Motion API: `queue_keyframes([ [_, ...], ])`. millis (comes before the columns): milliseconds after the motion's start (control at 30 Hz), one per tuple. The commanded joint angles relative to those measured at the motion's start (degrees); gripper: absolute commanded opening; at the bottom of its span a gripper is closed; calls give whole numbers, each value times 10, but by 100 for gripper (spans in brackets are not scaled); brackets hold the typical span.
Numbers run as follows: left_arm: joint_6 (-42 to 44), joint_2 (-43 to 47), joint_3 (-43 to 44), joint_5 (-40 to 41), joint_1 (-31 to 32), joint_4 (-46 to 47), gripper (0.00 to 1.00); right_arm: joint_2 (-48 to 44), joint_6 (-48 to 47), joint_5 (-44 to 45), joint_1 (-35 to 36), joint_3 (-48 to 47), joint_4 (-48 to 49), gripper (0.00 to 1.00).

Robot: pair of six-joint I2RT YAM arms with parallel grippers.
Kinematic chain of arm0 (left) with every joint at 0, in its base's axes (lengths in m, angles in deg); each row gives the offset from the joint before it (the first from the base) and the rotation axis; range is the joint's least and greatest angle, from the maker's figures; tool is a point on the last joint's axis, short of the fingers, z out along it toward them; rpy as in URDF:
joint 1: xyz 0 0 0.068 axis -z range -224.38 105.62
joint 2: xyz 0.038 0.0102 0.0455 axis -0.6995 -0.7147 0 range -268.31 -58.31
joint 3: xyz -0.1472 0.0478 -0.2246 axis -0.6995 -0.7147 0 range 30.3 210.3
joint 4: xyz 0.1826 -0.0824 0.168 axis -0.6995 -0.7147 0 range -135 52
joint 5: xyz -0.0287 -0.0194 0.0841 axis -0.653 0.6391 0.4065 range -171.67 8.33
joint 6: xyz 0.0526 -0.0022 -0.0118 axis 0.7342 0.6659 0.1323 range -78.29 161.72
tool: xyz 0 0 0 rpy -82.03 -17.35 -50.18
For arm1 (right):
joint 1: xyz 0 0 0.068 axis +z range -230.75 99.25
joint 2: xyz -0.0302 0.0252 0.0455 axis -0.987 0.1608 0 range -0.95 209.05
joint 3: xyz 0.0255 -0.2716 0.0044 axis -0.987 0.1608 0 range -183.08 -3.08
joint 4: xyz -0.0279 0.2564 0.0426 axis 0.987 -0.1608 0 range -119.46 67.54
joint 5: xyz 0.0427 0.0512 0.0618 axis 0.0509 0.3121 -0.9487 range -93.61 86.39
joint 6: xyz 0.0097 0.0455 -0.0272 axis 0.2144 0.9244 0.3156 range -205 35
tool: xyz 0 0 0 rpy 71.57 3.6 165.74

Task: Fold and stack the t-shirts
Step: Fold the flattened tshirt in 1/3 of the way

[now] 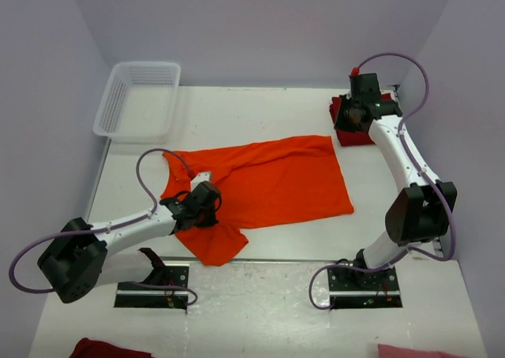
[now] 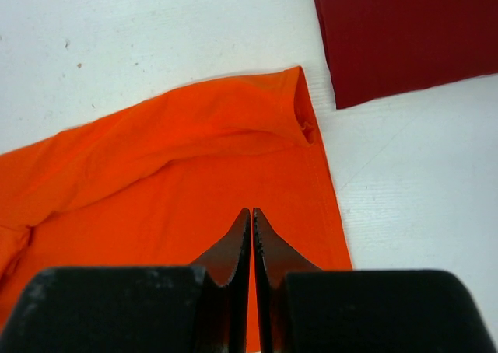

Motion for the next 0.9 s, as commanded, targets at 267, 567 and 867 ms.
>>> queue_keyframes([
  [267,-58,72,33,71,9,-181,0,53,10,-27,6,11,3,17],
  [567,8,16,176,152,10,-195,0,155,4,-3,3,-35,-19,41],
  [867,74,-123,265,170,2,-139,17,140,5,-27,4,-34,2,41],
])
